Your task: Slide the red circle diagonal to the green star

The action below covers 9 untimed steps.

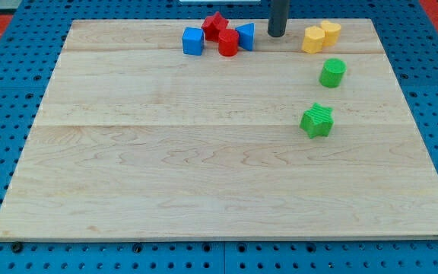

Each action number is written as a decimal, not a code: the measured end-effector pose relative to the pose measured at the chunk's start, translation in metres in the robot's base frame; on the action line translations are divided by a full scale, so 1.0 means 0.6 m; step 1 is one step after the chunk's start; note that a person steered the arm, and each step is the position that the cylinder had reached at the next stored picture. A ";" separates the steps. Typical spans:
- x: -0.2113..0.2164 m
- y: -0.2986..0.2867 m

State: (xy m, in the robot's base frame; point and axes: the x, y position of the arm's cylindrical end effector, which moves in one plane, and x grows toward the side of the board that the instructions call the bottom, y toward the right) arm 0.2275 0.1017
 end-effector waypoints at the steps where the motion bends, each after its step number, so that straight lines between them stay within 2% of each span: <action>1: 0.000 0.000; 3: 0.000 -0.021; 4: -0.043 -0.020; 7: -0.056 -0.199; 8: -0.020 -0.172; 9: 0.059 -0.158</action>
State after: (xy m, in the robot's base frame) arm 0.2630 0.0071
